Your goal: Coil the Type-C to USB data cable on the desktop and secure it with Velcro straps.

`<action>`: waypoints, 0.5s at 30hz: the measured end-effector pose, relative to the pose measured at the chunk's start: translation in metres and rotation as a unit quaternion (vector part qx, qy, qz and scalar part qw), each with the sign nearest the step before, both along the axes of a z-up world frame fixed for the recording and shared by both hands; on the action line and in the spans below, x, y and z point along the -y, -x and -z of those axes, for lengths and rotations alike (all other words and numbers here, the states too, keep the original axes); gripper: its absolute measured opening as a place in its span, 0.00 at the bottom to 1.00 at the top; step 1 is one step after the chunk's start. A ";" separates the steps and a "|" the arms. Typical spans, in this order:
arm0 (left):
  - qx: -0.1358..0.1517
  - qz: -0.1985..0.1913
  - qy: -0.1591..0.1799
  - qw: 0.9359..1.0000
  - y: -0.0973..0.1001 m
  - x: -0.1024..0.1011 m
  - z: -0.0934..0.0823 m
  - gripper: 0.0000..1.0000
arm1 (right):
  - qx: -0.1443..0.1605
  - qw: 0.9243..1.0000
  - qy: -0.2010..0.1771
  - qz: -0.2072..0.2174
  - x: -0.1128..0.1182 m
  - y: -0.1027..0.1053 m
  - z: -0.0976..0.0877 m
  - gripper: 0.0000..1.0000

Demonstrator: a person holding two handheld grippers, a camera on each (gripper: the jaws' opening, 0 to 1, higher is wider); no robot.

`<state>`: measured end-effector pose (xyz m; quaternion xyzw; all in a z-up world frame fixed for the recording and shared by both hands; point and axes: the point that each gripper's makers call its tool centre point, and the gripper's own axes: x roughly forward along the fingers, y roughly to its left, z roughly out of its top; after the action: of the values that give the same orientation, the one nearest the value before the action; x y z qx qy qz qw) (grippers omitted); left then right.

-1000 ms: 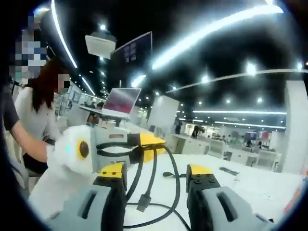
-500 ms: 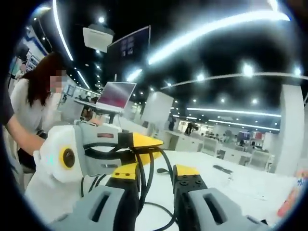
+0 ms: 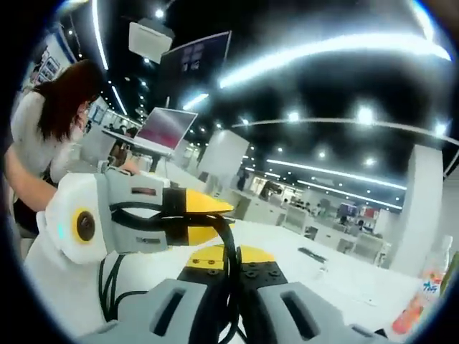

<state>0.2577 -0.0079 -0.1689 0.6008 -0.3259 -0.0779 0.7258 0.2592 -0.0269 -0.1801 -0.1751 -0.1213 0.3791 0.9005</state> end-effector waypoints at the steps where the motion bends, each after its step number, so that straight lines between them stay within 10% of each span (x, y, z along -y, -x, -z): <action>1: -0.008 0.010 0.015 1.000 0.000 -0.001 -0.001 0.07 | -0.001 1.000 0.000 -0.003 -0.001 0.001 0.000 0.03; 15: -0.078 0.029 0.043 0.996 -0.004 -0.004 0.001 0.06 | -0.061 0.994 -0.083 -0.044 0.003 -0.008 -0.001 0.05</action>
<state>0.2616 -0.0037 -0.1694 0.5517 -0.2882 -0.1314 0.7715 0.2670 -0.0301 -0.1788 -0.0706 -0.1045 0.4171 0.9000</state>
